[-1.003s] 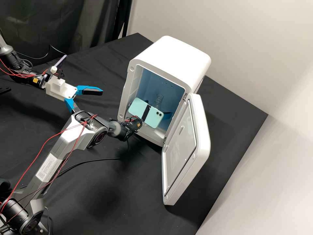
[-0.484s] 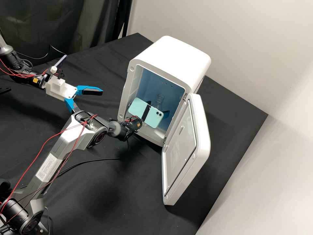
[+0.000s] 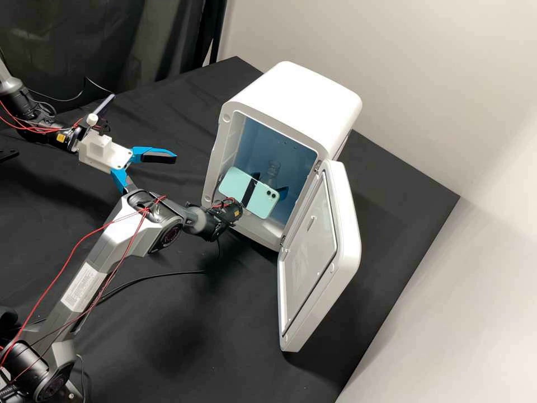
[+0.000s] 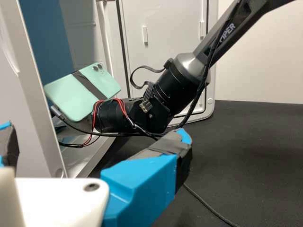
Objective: Take the flask out of the incubator
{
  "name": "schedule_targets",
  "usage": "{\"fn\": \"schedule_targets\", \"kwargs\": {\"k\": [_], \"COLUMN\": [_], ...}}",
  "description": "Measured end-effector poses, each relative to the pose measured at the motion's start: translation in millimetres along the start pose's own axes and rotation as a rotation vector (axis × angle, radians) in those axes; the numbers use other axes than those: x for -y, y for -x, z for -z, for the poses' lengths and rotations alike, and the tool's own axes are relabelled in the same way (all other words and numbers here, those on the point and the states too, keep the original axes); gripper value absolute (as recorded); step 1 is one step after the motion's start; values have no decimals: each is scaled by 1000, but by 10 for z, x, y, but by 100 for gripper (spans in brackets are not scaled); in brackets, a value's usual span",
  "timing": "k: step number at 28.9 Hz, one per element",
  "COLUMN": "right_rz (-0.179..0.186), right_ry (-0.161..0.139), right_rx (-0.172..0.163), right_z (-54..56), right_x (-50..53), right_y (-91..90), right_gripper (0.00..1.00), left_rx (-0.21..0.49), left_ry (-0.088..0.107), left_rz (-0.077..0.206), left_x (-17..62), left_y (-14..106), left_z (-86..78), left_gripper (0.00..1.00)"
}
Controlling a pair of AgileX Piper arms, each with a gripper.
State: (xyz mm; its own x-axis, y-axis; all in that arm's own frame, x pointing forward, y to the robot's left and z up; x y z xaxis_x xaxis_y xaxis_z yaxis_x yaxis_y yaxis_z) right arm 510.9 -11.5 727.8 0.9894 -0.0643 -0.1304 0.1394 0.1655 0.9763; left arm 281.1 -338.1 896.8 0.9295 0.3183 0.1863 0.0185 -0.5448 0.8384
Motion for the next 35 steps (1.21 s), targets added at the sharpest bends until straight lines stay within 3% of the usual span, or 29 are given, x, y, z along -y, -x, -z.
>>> {"fn": "schedule_targets", "kwargs": {"k": [15,29,35], "right_rz": [-23,1,-22], "right_ry": [2,5,6], "right_rx": [-17,1,-14], "right_z": [-31,-33,-14], "right_x": [58,44,10], "right_y": [64,414,536], "right_gripper": [0,0,0], "left_rx": [0,0,0], "left_ry": [0,0,0], "left_rz": [0,0,0], "left_x": [0,0,0], "left_y": [0,0,0], "left_z": [0,0,0], "left_gripper": [100,100,100]}}
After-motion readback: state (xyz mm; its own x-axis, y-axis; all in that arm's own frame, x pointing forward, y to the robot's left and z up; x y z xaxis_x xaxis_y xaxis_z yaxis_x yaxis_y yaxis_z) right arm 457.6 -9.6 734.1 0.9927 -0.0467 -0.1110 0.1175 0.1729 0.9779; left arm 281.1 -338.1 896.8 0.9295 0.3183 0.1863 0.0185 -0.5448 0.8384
